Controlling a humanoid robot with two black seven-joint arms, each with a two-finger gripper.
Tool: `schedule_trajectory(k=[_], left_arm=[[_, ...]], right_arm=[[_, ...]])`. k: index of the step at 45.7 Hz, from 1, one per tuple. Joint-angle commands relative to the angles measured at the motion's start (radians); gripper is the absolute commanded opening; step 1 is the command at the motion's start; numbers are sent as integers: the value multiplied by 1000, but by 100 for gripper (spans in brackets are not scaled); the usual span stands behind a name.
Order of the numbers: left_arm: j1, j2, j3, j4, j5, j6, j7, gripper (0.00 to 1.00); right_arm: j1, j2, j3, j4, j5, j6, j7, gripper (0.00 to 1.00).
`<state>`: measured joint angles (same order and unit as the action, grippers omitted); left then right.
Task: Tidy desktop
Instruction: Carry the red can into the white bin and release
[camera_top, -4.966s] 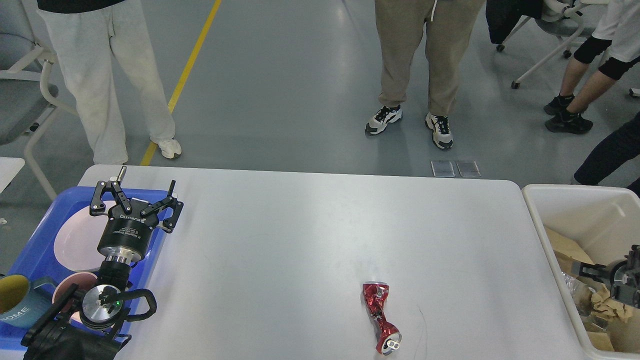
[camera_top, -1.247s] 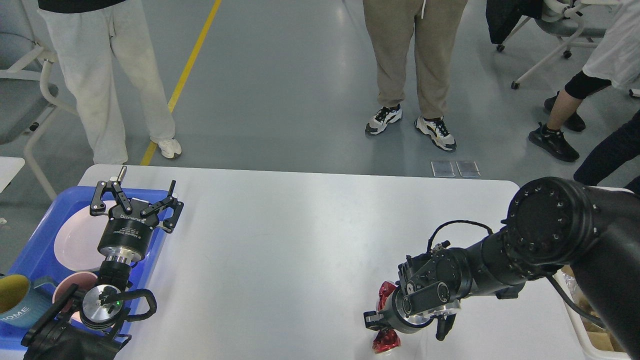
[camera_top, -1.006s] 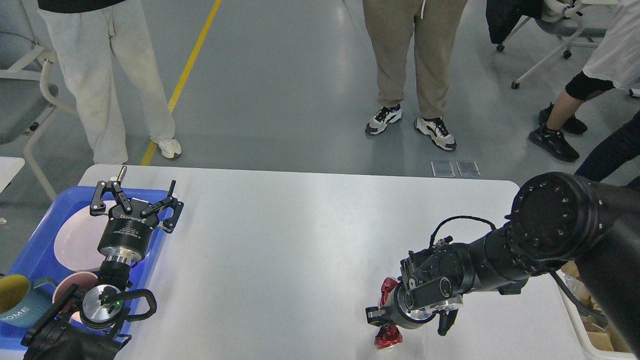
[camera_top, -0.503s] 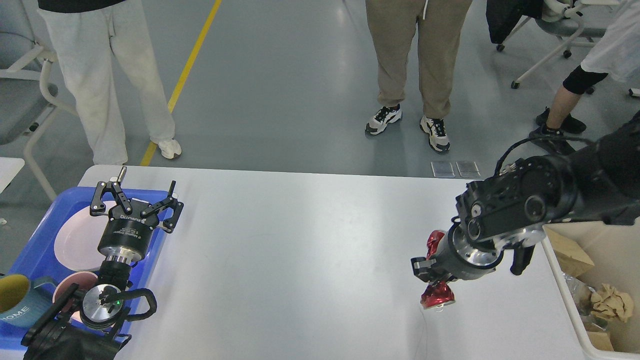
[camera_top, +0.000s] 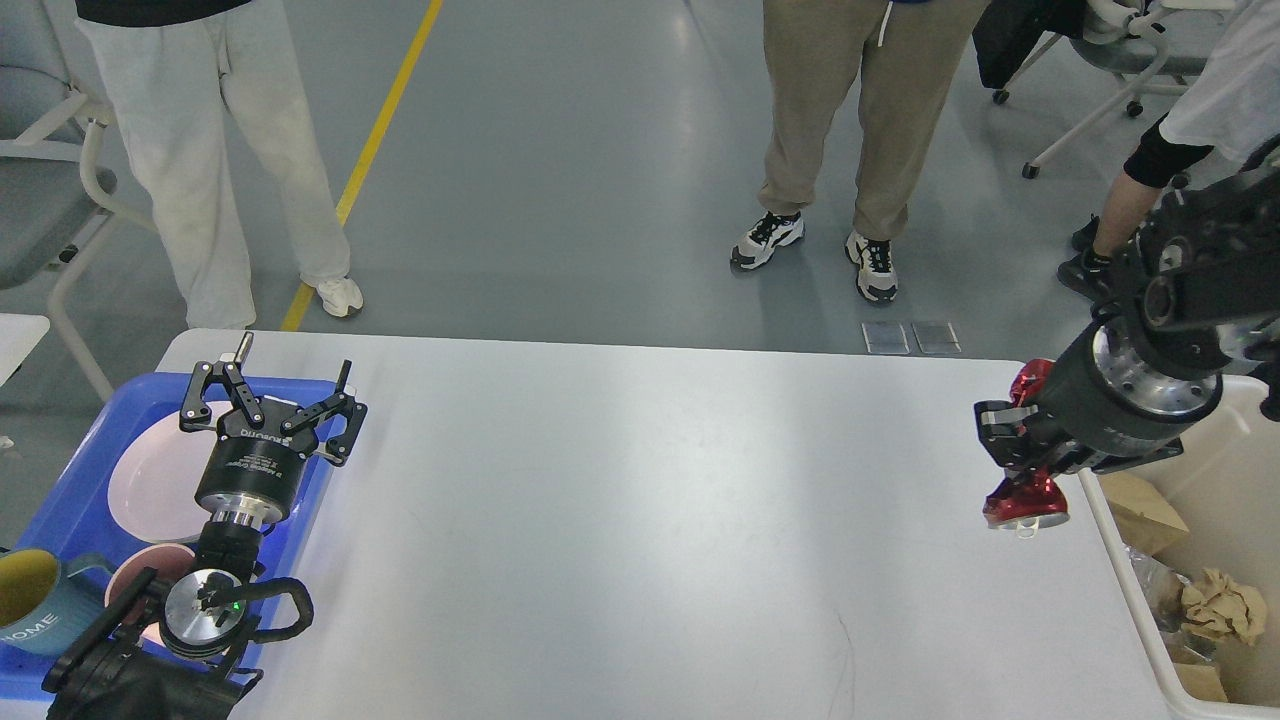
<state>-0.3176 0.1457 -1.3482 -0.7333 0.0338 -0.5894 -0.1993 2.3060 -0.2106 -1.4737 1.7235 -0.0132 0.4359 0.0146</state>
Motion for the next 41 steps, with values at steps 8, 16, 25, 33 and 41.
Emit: schedule_trajectory(k=[8,16,25,33,41], left_arm=[[2,0,1,0,0,-1,0,96],[2,0,0,0,0,-1,0,96],[2,0,1,0,0,-1,0,96],[0,0,0,0,0,-1,0,96],[0,0,0,0,0,-1,0,96]], right_arm=[[-249,-239,-166,-203,-22,-158,-8,0],[-537,-414,-114,-481,-39,-255,-8,0],[-989,-536,215,-737,-37,-434,-7,0],[-1414,-429,469,-1089,-39,-467,-8,0],[-1729,-196,529,-1534,-33,-467,-13,0]])
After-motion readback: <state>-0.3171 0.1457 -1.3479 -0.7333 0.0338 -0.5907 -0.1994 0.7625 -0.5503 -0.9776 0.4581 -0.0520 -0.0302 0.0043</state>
